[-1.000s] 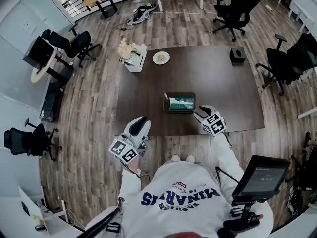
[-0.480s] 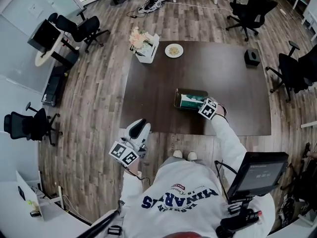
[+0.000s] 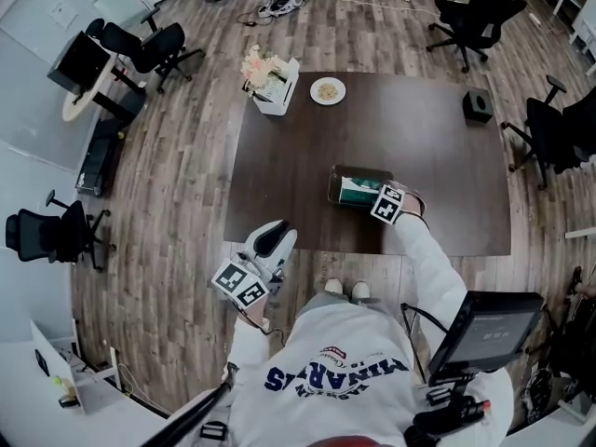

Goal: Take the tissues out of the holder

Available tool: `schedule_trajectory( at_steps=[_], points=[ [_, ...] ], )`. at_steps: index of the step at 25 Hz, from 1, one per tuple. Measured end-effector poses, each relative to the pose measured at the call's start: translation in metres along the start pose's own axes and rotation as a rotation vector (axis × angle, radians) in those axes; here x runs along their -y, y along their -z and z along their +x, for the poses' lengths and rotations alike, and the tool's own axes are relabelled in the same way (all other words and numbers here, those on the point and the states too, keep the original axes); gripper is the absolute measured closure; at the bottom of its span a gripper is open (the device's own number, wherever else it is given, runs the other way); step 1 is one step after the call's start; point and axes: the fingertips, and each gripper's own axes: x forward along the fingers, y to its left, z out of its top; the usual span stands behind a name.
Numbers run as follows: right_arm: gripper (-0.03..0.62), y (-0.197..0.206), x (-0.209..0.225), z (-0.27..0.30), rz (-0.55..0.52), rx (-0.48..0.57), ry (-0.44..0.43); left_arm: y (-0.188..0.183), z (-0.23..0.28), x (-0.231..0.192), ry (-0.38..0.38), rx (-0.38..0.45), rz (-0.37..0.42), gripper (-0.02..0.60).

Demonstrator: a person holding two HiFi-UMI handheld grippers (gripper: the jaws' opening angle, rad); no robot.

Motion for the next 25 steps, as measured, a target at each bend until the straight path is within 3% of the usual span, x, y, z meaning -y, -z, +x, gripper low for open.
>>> schedule_trajectory(
  at_steps=[10, 12, 15, 20, 23, 25],
  points=[
    [0.490, 0.006, -0.002, 0.018, -0.016, -0.050, -0.047, 0.004, 0.008, -0.015, 0.011, -0.007, -0.003, 0.514],
    [0.491, 0.003, 0.002, 0.021, 0.042, 0.012, -0.018, 0.004, 0.012, -0.019, 0.032, -0.006, 0.009, 0.512],
    [0.476, -0.046, 0.012, -0.007, 0.171, 0.278, 0.041, -0.012, 0.007, -0.018, 0.030, 0.019, 0.051, 0.514],
    [0.461, -0.047, 0.004, -0.088, 0.331, 0.431, 0.133, -0.017, 0.044, 0.020, 0.199, -0.031, 0.124, 0.514],
    [0.461, -0.056, -0.005, -0.094, 0.294, 0.421, 0.134, -0.025, 0.057, 0.033, 0.266, -0.038, 0.170, 0.514],
    [0.459, -0.052, -0.007, -0.078, 0.221, 0.337, 0.120, -0.029, 0.063, 0.038, 0.292, -0.044, 0.197, 0.514]
  ],
)
